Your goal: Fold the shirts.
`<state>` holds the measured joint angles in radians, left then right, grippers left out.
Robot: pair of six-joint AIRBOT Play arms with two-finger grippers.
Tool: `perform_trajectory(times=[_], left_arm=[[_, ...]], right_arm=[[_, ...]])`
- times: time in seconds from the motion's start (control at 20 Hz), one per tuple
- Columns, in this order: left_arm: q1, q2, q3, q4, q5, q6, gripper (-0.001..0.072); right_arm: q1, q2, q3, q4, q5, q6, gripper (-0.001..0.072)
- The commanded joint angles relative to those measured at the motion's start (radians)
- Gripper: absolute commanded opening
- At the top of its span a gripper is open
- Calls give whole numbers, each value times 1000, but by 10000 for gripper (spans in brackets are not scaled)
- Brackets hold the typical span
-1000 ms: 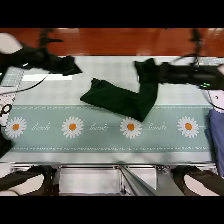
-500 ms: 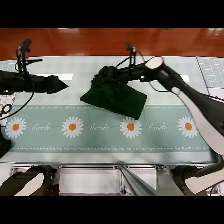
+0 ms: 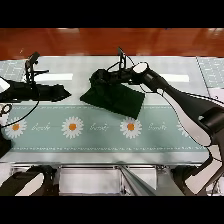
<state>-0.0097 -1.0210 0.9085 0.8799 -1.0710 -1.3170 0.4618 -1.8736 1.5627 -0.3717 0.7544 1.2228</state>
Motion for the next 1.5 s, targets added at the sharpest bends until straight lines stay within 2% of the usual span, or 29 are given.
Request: perform_trajectory(times=[0.0, 0.2, 0.35, 0.45, 0.55, 0.65, 0.7, 0.75, 0.9, 1.0, 1.1, 1.45], left_arm=[[-5, 1, -13, -1, 27, -4, 20], [11, 1, -13, 3, 62, -3, 20], [96, 2, -13, 3, 60, -4, 20], [181, 11, -13, 3, 11, -4, 20], [251, 34, -14, 3, -42, -3, 20], [271, 72, -32, 3, -47, -3, 20], [267, 91, -49, -1, -47, -3, 20], [255, 106, -69, -1, -42, -3, 20], [187, 117, -131, -6, -19, -4, 20], [138, 117, -166, -13, 15, -5, 20], [98, 117, -188, -20, 46, -23, 20], [71, 116, -190, -35, 69, -23, 20]], right_arm=[[3, -18, 2, 38, 48, -7, 421], [-80, 26, 2, 11, 312, 35, 415], [-246, 156, -1, -107, 562, 63, 415], [-382, 298, -37, -233, 644, 69, 415], [-495, 482, -158, -538, 624, 124, 415], [-575, 677, -402, -858, 478, 281, 416], [-614, 758, -547, -886, 377, 335, 420], [-654, 817, -692, -813, 281, 332, 421], [-710, 805, -954, -435, 146, 126, 421], [-697, 691, -984, -225, 156, -2, 421], [-656, 571, -975, -84, 159, -74, 421], [-456, 329, -771, -47, 173, -55, 421]])
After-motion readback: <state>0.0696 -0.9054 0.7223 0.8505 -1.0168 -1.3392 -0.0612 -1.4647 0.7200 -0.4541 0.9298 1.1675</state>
